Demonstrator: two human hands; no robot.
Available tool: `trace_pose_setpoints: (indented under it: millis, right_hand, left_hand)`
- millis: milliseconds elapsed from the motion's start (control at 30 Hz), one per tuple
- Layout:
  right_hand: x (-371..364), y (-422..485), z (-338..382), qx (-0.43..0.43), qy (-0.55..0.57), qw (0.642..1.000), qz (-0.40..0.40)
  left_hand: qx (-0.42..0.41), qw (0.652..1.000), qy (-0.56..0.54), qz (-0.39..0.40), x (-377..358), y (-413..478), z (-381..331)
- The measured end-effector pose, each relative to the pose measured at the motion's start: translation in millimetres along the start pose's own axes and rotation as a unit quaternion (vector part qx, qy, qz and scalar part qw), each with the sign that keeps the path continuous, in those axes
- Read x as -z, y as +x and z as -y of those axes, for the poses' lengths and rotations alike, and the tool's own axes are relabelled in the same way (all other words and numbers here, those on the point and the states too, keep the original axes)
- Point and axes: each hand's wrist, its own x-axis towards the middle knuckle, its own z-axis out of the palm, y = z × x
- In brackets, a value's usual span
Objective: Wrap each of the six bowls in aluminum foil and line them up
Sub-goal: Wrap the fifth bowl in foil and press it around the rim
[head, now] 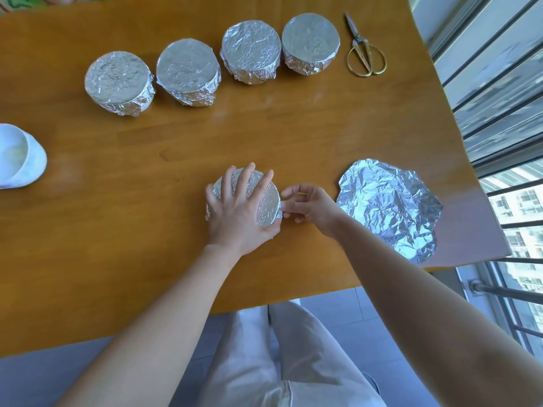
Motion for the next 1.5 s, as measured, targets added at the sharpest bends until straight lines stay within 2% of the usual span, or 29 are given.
trace_pose_setpoints:
  millis: [200, 333, 467, 600, 667, 767, 833, 933, 1000, 1233, 1367, 1500]
  right_hand:
    - [-16.3, -8.6, -14.7, 0.071, 0.041, 0.994, -0.073]
    - [-22.5, -14.2, -17.2, 0.11, 0.039, 0.991, -0.066]
    - [-22.2, -22.5, -20.9, 0.101, -0.012, 0.993, -0.062]
    - [-18.3, -26.3, -27.5, 0.074, -0.079, 0.993, -0.042]
    - [-12.6, -23.6, -20.8, 0.079, -0.116, 0.989, -0.053]
    - [-7.0, -17.3, -6.0, 0.125, -0.142, 0.98, -0.07]
    - [-8.3, -12.3, -1.6, 0.147, -0.162, 0.975, -0.045]
    - [-15.3, -8.7, -3.6, 0.149, -0.194, 0.969, -0.035]
    - [-16.7, -8.2, -7.0, 0.151, -0.18, 0.971, -0.046]
    - [-13.1, -9.5, -13.2, 0.148, -0.157, 0.976, -0.039]
    - [-9.5, -11.0, -13.6, 0.126, -0.121, 0.984, -0.015]
    - [-8.7, -8.4, -5.6, 0.127, -0.097, 0.987, 0.016]
  left_hand:
    - [0.003, 1.0, -0.007, 0.014, 3.8, -0.4, -0.5]
    - [-0.021, 1.0, -0.002, 0.019, 5.8, 0.4, 2.1]
    - [-0.107, 0.994, 0.004, 0.03, 7.4, -3.3, 14.4]
    - [-0.222, 0.973, 0.02, 0.062, 10.0, -5.5, 33.8]
    - [-0.254, 0.965, 0.028, 0.06, 15.6, -7.1, 38.5]
    - [-0.209, 0.978, -0.004, 0.018, 24.0, -14.5, 30.5]
    - [-0.12, 0.992, -0.024, -0.006, 24.2, -19.1, 14.5]
    - [0.035, 0.999, -0.033, 0.013, 16.9, -20.9, -8.9]
    - [0.079, 0.996, -0.035, 0.025, 11.8, -21.1, -14.4]
    - [0.029, 0.999, -0.039, -0.013, 2.4, -26.3, -1.6]
    - [-0.019, 0.999, -0.03, -0.004, 4.4, -28.5, 5.7]
    - [-0.027, 0.999, -0.022, 0.01, 5.4, -27.9, 6.9]
